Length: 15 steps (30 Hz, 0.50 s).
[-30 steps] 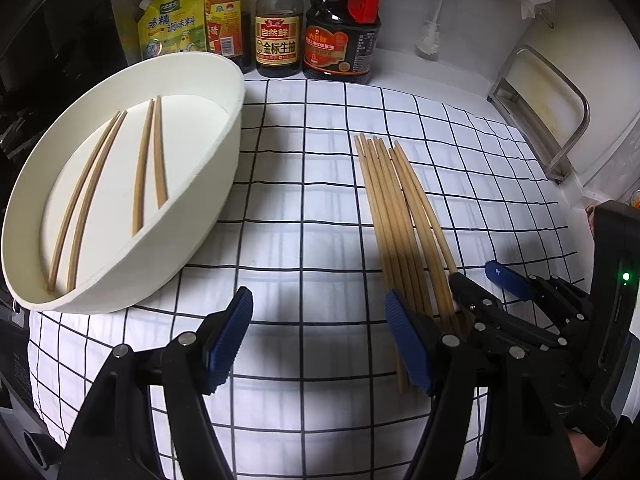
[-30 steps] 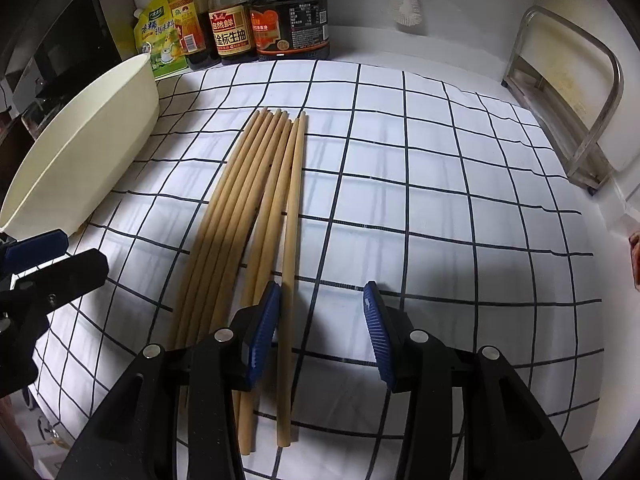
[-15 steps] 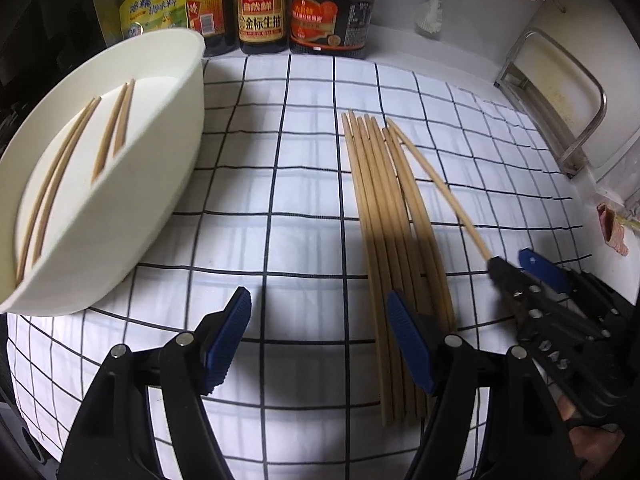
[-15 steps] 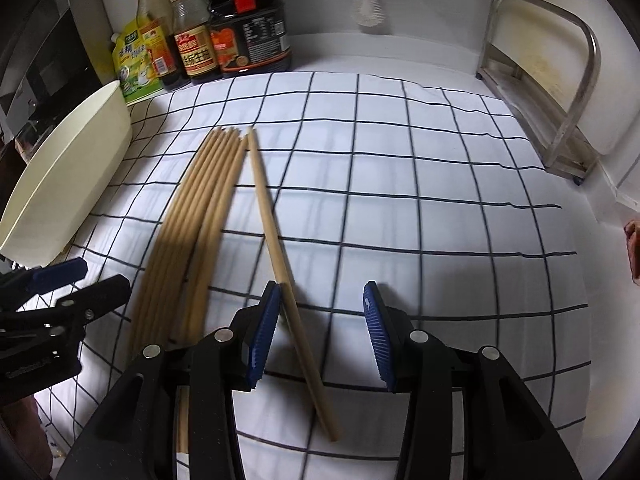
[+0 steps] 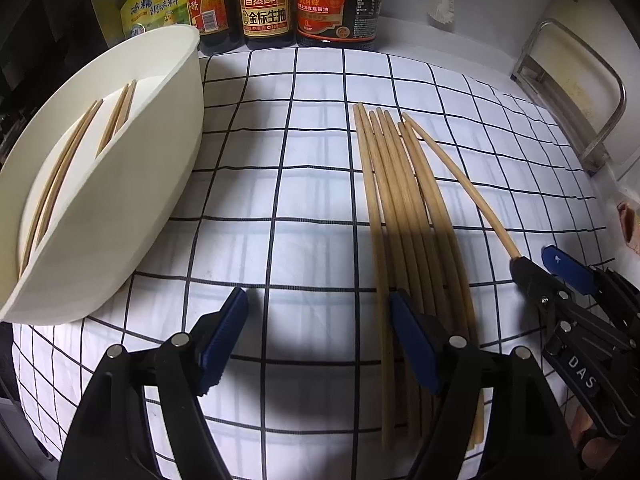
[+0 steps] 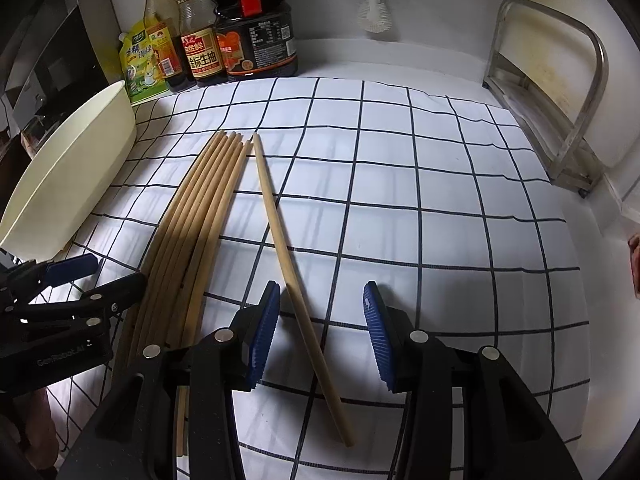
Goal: Organize utensils
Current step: 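Push one wooden chopstick away from the bundle with the right tool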
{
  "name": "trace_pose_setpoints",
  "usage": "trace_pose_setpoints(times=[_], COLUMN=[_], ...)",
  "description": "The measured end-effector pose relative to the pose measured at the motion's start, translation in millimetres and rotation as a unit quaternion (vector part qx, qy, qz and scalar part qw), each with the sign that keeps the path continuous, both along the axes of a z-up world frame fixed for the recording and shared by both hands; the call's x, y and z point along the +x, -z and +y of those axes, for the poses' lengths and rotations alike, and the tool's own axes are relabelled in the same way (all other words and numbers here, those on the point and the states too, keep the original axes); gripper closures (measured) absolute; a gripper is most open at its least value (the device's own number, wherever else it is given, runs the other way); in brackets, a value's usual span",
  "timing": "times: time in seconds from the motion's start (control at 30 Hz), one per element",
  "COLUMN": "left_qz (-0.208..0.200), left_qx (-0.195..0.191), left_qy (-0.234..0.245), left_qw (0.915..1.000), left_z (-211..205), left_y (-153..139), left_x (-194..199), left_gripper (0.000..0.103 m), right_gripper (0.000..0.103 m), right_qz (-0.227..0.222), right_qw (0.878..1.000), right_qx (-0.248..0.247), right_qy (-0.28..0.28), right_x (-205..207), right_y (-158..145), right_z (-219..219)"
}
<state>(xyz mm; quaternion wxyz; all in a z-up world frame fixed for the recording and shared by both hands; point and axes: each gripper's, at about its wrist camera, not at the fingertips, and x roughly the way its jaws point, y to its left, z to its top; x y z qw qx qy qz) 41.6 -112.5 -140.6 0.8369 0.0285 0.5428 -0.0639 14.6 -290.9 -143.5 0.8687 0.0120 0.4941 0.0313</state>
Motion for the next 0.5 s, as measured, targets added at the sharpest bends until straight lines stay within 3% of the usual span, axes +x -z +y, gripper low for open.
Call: trace_pose_setpoints(times=[0.3, 0.5], left_qz=[-0.004, -0.012], left_qx=[0.011, 0.014], left_qy=[-0.011, -0.003], left_qw=[0.9999, 0.9998], left_z=[-3.7, -10.2], left_y=[2.0, 0.3], left_x=[8.0, 11.6], left_gripper=[0.031, 0.047], right_gripper=[0.061, 0.063], right_qz=[-0.004, -0.006], right_qw=[0.999, 0.999], right_qx=[-0.021, -0.026], right_qy=[-0.026, -0.041], right_x=[5.9, 8.7], right_y=[3.0, 3.1], right_z=[9.0, 14.6])
